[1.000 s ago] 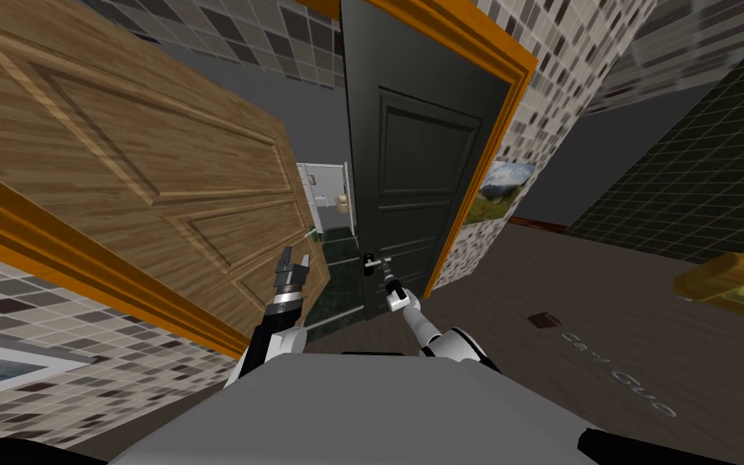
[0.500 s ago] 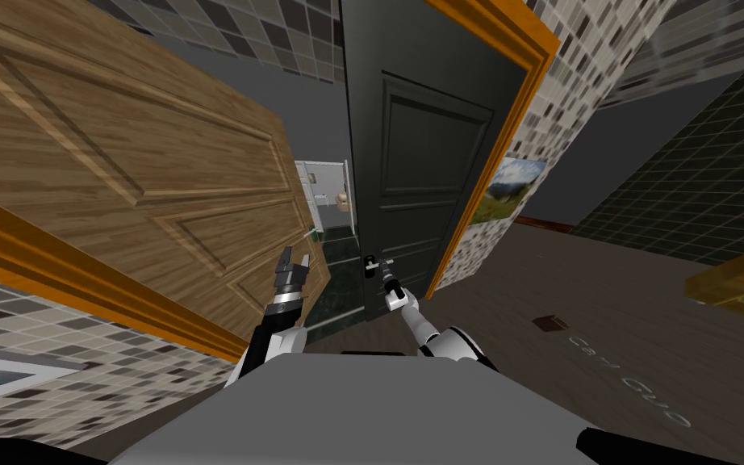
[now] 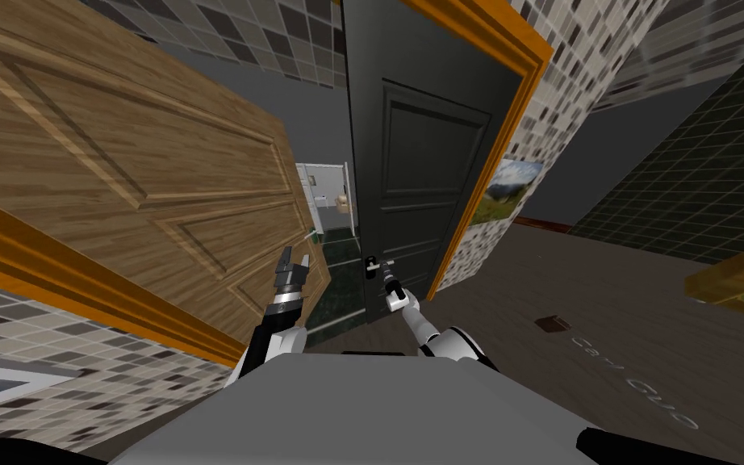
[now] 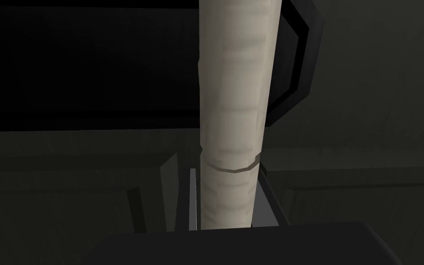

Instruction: Push the door open

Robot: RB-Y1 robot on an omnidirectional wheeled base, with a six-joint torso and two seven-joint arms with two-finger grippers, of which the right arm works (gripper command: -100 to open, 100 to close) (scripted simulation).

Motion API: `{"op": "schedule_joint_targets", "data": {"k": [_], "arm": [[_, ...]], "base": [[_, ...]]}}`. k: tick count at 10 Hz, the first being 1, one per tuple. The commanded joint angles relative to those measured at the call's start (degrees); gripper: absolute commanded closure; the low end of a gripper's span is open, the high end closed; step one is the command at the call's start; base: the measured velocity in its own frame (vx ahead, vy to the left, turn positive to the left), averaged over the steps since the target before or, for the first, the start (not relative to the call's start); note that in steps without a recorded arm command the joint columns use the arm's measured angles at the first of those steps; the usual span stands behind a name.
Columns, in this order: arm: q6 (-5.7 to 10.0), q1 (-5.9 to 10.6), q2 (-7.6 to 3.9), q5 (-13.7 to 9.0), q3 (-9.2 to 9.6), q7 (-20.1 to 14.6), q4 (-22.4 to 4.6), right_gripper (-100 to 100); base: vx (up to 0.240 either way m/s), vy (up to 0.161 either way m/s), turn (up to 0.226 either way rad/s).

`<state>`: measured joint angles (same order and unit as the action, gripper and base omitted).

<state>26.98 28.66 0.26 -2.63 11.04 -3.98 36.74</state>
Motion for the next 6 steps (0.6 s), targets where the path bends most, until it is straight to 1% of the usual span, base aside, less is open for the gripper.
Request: {"op": "schedule_joint_targets", "data": {"k": [1,2,4,5,6], "arm": [[-0.28,-0.09,-0.92,-0.2,-0.71,0.2,1.2,100],[-0.29,-0.09,-1.13,-0.2,-0.97,0.3,1.1,100],[-0.31,-0.13,-2.02,-0.6,-2.23,0.7,1.0,100],[-0.32,-0.14,-2.25,-0.7,-2.6,0.9,1.0,100],[-0.33,-0.15,-2.69,-0.9,-3.36,1.1,0.9,100]], "base": [[0.145,0.12,-0.046],[0.166,0.105,-0.036],[0.176,0.134,-0.038],[0.131,0.167,-0.044],[0.133,0.168,-0.095]]}}
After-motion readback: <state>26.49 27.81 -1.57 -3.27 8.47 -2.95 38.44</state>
